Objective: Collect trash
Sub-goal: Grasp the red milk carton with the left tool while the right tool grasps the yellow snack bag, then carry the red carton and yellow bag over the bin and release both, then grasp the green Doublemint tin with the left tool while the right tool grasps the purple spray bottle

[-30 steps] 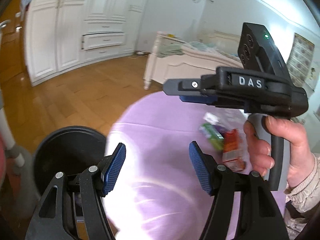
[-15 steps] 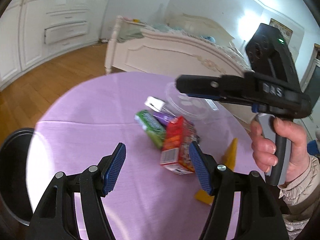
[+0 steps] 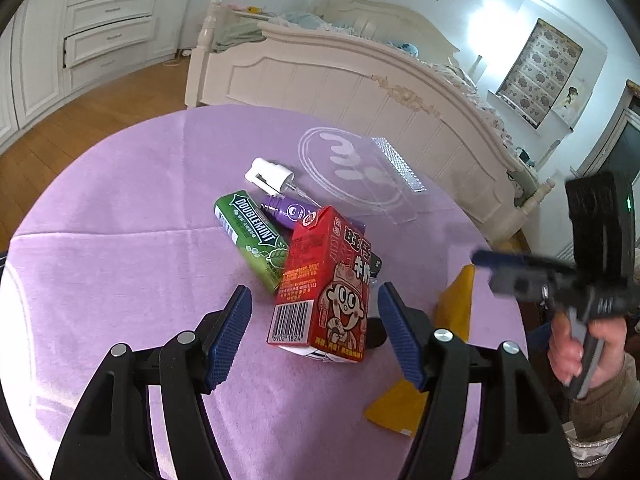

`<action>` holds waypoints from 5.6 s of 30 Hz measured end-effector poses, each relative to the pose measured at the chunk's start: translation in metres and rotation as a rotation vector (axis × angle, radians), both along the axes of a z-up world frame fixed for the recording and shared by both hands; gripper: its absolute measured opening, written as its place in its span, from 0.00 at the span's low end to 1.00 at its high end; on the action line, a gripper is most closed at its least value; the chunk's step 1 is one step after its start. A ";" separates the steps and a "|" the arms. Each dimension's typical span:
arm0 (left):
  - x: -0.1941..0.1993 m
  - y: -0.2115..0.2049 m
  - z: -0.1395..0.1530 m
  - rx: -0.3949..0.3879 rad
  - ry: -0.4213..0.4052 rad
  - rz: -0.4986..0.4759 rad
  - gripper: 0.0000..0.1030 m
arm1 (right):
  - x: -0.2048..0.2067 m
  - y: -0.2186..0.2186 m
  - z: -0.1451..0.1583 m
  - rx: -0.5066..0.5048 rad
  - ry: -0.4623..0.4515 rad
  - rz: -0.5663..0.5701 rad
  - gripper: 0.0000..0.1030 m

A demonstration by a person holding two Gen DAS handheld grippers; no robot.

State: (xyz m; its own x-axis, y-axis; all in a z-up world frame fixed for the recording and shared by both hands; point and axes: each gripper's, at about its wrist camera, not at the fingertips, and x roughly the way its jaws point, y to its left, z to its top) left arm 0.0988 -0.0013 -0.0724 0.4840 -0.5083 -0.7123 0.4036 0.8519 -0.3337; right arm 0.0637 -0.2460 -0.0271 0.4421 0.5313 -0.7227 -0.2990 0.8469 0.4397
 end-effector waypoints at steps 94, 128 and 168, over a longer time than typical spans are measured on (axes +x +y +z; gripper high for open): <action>-0.077 0.320 -0.001 -0.089 -0.093 0.743 0.68 | 0.111 0.427 -0.013 0.002 -0.008 0.487 0.56; 0.010 0.054 0.016 -0.026 -0.081 0.229 0.68 | 0.093 0.127 0.008 -0.124 -0.216 0.157 0.66; 0.034 0.049 -0.004 0.070 -0.074 0.285 0.31 | 0.114 0.138 -0.030 -0.134 -0.112 0.252 0.25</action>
